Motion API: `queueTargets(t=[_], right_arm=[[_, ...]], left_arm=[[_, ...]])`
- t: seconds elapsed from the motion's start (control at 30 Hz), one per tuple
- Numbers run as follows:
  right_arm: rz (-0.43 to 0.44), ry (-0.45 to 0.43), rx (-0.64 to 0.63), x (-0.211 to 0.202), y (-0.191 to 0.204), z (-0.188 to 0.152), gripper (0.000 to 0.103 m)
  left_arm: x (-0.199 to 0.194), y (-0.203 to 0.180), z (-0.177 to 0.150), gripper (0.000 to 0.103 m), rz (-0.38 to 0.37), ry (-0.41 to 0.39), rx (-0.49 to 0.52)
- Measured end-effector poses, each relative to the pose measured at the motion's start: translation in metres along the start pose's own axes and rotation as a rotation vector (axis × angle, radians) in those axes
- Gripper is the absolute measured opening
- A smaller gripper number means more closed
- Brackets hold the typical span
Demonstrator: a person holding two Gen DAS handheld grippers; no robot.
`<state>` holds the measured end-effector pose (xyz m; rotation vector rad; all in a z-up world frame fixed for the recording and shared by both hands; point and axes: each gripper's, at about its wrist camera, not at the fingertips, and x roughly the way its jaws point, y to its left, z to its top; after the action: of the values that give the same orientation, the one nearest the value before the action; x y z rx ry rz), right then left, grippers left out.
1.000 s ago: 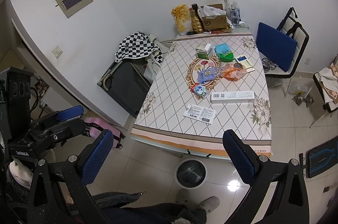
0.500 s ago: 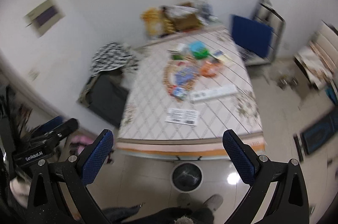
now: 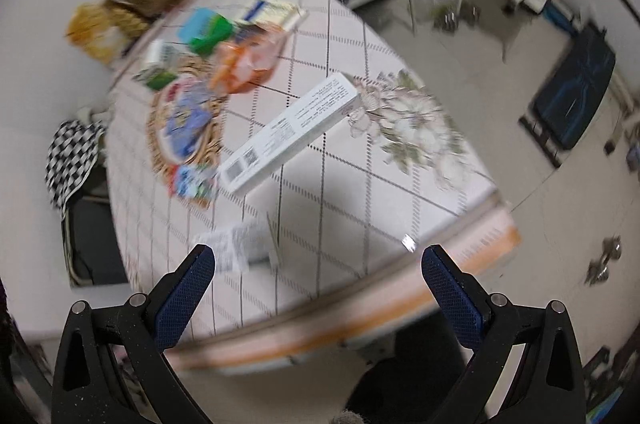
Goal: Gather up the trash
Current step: 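Grasp the white paper label with the left tool while the right tool grasps the white Doctor box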
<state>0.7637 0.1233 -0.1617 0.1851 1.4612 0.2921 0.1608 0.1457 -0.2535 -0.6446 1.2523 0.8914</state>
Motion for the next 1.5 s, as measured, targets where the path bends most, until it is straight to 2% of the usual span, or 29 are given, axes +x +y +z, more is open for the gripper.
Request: queueTargets(t=[0.13, 0.2, 0.33, 0.43, 0.47, 0.53, 0.6, 0.73, 0.83, 0.9, 0.97, 1.0, 1.03, 1.13, 1.23, 1.27, 1.3, 1.33, 1.37, 1.43, 1.5], right_arm=[[-0.01, 0.077, 0.059, 0.075, 0.013, 0.054, 0.103], [-0.052, 0.086, 0.073, 0.114, 0.021, 0.083, 0.103], [-0.125, 0.152, 0.12, 0.177, 0.028, 0.118, 0.103], [-0.12, 0.251, 0.149, 0.212, 0.031, 0.127, 0.099], [-0.135, 0.247, 0.121, 0.214, 0.035, 0.129, 0.096], [-0.138, 0.242, -0.018, 0.214, 0.05, 0.136, 0.074], [-0.152, 0.261, -0.155, 0.215, 0.061, 0.142, 0.064], [-0.26, 0.295, -0.542, 0.219, 0.08, 0.143, 0.064], [-0.363, 0.314, -0.751, 0.229, 0.088, 0.131, 0.064], [-0.388, 0.33, -0.778, 0.234, 0.089, 0.126, 0.065], [-0.386, 0.333, -0.755, 0.238, 0.087, 0.122, 0.08], [-0.378, 0.326, -0.737, 0.237, 0.086, 0.12, 0.087], [-0.36, 0.315, -0.71, 0.234, 0.081, 0.117, 0.087], [-0.317, 0.32, -0.629, 0.223, 0.065, 0.103, 0.087], [-0.294, 0.318, -0.57, 0.217, 0.045, 0.083, 0.086], [-0.29, 0.309, -0.563, 0.209, 0.039, 0.081, 0.085], [-0.289, 0.302, -0.559, 0.208, 0.034, 0.079, 0.074], [-0.279, 0.304, -0.554, 0.211, 0.03, 0.075, 0.058], [-0.274, 0.309, -0.551, 0.207, 0.021, 0.072, 0.052], [-0.275, 0.295, -0.601, 0.209, 0.015, 0.066, 0.051], [-0.283, 0.296, -0.675, 0.209, 0.013, 0.052, 0.051]], left_arm=[[0.053, -0.01, 0.012, 0.103, 0.08, 0.106, -0.074], [0.077, -0.015, 0.016, 0.103, 0.114, 0.155, -0.099], [0.107, -0.019, 0.014, 0.103, 0.125, 0.241, -0.171], [0.118, -0.02, 0.009, 0.103, 0.105, 0.301, -0.226], [0.121, -0.021, 0.007, 0.103, 0.089, 0.318, -0.241], [0.123, -0.026, 0.005, 0.103, 0.051, 0.346, -0.271], [0.125, -0.031, 0.004, 0.103, 0.01, 0.367, -0.301], [0.131, -0.045, 0.005, 0.103, -0.099, 0.424, -0.361], [0.138, -0.059, 0.006, 0.103, -0.178, 0.462, -0.423], [0.144, -0.068, 0.006, 0.103, -0.211, 0.492, -0.474], [0.15, -0.072, 0.003, 0.101, -0.217, 0.514, -0.514], [0.148, -0.074, 0.003, 0.101, -0.189, 0.501, -0.515], [0.149, -0.07, -0.003, 0.101, -0.176, 0.489, -0.514], [0.134, -0.081, -0.008, 0.09, -0.139, 0.47, -0.435], [0.114, -0.098, -0.014, 0.089, -0.098, 0.418, -0.228], [0.108, -0.102, -0.017, 0.089, -0.079, 0.386, -0.119], [0.103, -0.106, -0.019, 0.089, -0.061, 0.368, -0.04], [0.098, -0.11, -0.022, 0.089, -0.04, 0.348, 0.046], [0.093, -0.112, -0.024, 0.089, -0.018, 0.325, 0.124], [0.085, -0.115, -0.03, 0.089, 0.007, 0.298, 0.236], [0.079, -0.106, -0.033, 0.089, -0.009, 0.323, 0.225]])
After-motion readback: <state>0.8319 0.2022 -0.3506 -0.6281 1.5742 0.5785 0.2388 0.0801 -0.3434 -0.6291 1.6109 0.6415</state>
